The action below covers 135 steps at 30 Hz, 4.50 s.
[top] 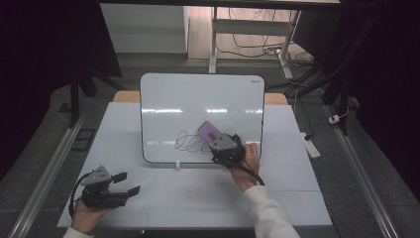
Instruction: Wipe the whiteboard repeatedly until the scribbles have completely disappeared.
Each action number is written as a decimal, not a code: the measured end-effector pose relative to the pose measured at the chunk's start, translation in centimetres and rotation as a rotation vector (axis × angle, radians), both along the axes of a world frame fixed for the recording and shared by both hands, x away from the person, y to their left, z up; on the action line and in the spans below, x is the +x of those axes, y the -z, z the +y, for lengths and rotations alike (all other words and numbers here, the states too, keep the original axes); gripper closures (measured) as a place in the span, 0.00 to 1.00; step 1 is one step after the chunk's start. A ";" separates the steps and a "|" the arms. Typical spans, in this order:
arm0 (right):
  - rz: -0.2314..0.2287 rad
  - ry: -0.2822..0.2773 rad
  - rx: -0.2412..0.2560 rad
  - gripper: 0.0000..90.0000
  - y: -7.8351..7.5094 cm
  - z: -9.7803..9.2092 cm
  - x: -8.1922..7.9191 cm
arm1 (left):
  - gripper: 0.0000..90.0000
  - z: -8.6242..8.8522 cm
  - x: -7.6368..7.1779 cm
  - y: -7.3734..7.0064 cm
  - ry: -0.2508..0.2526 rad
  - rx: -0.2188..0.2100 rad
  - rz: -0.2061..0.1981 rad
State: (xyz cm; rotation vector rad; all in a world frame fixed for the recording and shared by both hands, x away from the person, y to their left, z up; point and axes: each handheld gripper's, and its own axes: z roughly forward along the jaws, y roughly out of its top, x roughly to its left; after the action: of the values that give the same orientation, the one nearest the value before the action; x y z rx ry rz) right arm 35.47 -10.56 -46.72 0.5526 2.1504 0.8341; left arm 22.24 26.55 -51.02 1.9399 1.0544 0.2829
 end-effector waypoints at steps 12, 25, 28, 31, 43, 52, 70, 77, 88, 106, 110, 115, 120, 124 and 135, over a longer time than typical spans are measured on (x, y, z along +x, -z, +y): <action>-0.044 0.064 -0.020 0.45 -0.1 -0.1 -0.2 | 0.27 0.2 0.1 0.0 0.002 -0.002 -0.001; -0.003 -0.068 -0.114 0.45 2.7 3.7 -2.6 | 0.27 0.2 0.1 -0.1 0.006 -0.005 -0.002; 0.002 -0.044 -0.087 0.45 2.4 3.1 -2.3 | 0.27 0.2 0.1 -0.1 0.007 -0.005 -0.002; -0.011 0.041 -0.018 0.45 1.0 0.7 -1.0 | 0.27 0.2 0.1 -0.1 0.006 -0.006 -0.004; 0.003 0.071 0.026 0.45 0.5 -0.4 -0.6 | 0.28 0.1 0.2 -0.2 0.004 -0.005 -0.003; -0.005 -0.042 -0.084 0.45 3.1 3.1 -2.8 | 0.28 0.2 0.2 -0.1 0.006 -0.004 -0.001; -0.012 0.068 0.042 0.45 -0.3 1.0 0.2 | 0.28 0.2 0.1 -0.1 0.010 -0.004 -0.002; 0.000 -0.067 -0.077 0.45 2.9 5.7 -2.6 | 0.28 0.3 0.1 -0.1 0.008 -0.006 -0.001; -0.017 0.027 -0.022 0.45 1.2 3.5 -1.2 | 0.28 0.4 0.1 -0.1 0.007 -0.006 -0.004; -0.009 -0.104 -0.171 0.45 3.1 9.5 -3.1 | 0.28 0.5 0.1 -0.1 0.010 -0.014 -0.001; 0.001 -0.111 -0.177 0.45 3.3 9.8 -3.3 | 0.28 0.5 0.1 -0.1 0.011 -0.014 -0.002; -0.012 -0.029 -0.108 0.45 0.9 8.7 -1.2 | 0.28 0.7 0.1 -0.2 0.009 -0.019 -0.004; -0.002 0.016 -0.072 0.45 -1.2 8.3 0.4 | 0.28 0.8 0.1 -0.2 0.008 -0.021 -0.005; -0.001 0.007 -0.091 0.45 -1.1 8.7 0.2 | 0.28 0.9 0.2 -0.1 0.009 -0.025 -0.003; 0.030 -0.128 -0.269 0.45 3.4 10.0 -3.7 | 0.28 0.8 0.2 -0.1 0.009 -0.021 -0.001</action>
State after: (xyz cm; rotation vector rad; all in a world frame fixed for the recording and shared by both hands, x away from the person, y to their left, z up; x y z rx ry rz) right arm 31.79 -0.52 -50.13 0.2943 2.2974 0.5928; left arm 22.45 27.33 -50.93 1.9246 1.0441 0.2671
